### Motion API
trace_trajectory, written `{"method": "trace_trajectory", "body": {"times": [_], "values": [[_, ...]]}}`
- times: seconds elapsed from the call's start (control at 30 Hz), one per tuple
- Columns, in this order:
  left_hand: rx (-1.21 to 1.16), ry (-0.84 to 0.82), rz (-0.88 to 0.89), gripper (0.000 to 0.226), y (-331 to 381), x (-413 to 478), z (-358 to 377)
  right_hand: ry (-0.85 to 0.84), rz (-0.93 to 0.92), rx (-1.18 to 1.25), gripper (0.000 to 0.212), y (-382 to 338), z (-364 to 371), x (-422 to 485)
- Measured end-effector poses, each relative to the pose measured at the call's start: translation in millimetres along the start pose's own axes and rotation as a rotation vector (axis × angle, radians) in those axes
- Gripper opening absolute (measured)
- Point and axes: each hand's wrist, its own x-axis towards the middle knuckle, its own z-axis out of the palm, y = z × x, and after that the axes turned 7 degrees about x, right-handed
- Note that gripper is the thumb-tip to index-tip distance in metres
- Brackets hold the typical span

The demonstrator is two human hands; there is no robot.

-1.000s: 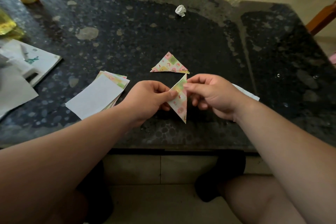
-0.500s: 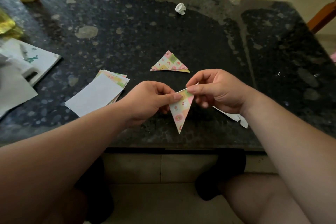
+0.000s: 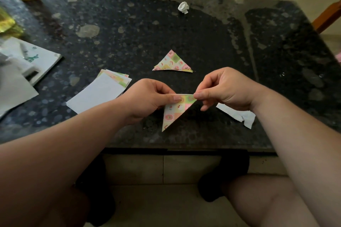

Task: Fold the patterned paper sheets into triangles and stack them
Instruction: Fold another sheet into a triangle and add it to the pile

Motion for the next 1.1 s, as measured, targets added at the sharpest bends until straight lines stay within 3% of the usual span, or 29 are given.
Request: {"method": "trace_trajectory", "body": {"times": [0.33,0.5,1.1], "values": [[-0.029,0.114,-0.015,0.009,-1.4,2.2,-0.3,0.051,0.000,-0.016,0.024,0.8,3.0,1.4],[-0.109,0.147,0.001,0.009,-3.5,4.0,-0.2,0.058,0.027,-0.004,0.035,2.9,6.9,3.8],[-0.185,0.204,0.088,0.016,-4.0,6.6,-0.3,-0.008,-0.087,0.149,0.021,6.5,11.5,8.2]]}}
